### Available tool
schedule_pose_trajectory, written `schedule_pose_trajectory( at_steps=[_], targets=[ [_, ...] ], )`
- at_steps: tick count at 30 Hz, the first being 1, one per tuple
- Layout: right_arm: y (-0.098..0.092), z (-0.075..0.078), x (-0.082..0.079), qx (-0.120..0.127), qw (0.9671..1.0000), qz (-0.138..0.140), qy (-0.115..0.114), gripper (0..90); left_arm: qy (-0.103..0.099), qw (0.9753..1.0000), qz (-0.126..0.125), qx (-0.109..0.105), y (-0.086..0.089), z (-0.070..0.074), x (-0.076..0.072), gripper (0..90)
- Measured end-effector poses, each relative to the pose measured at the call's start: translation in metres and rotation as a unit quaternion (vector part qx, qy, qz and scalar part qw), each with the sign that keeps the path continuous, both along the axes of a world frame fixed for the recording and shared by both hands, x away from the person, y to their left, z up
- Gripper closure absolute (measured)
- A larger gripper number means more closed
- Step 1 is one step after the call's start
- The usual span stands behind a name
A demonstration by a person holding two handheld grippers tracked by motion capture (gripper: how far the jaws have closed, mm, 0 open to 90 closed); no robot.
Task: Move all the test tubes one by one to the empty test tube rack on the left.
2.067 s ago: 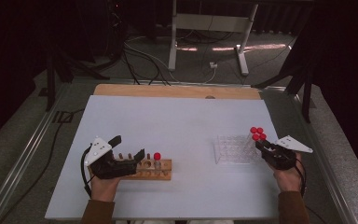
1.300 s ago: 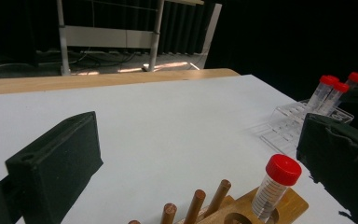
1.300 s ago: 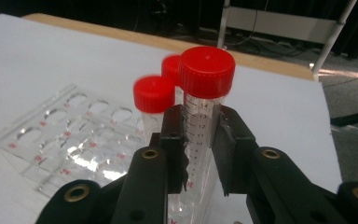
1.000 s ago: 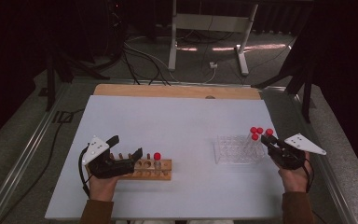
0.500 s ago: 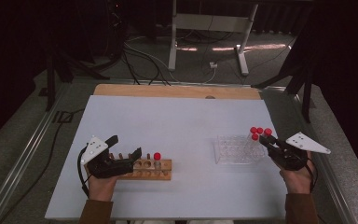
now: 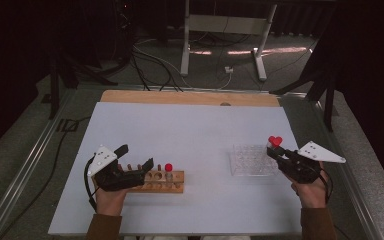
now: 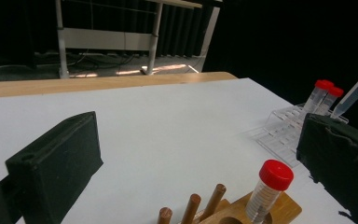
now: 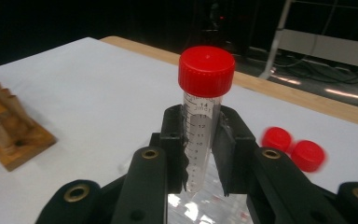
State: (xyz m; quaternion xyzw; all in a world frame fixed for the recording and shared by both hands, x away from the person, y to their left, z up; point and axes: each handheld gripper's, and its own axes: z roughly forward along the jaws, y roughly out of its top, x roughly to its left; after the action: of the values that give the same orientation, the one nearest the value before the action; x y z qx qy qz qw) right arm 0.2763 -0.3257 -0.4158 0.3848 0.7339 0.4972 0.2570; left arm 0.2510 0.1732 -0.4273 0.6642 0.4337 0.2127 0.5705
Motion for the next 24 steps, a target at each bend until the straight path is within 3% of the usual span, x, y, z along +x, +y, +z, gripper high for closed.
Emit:
schedule_pose_trajectory(
  at_steps=[7, 14, 24],
  targets=[
    [0.021, 0.003, -0.002, 0.008, 0.9992, 0.038, 0.006, 74.3, -0.006, 0.9998, -0.021, 0.002, -0.014, 0.013, 0.000, 0.7],
    [0.051, 0.002, -0.004, -0.002, 0.9968, 0.078, 0.016, 74.2, -0.007, 0.9985, -0.054, 0.005, -0.040, 0.025, 0.004, 1.3],
    [0.072, -0.003, -0.004, -0.003, 0.9935, 0.108, 0.035, 74.2, -0.006, 0.9949, -0.097, 0.026, -0.084, 0.035, 0.011, 1.3]
  ],
)
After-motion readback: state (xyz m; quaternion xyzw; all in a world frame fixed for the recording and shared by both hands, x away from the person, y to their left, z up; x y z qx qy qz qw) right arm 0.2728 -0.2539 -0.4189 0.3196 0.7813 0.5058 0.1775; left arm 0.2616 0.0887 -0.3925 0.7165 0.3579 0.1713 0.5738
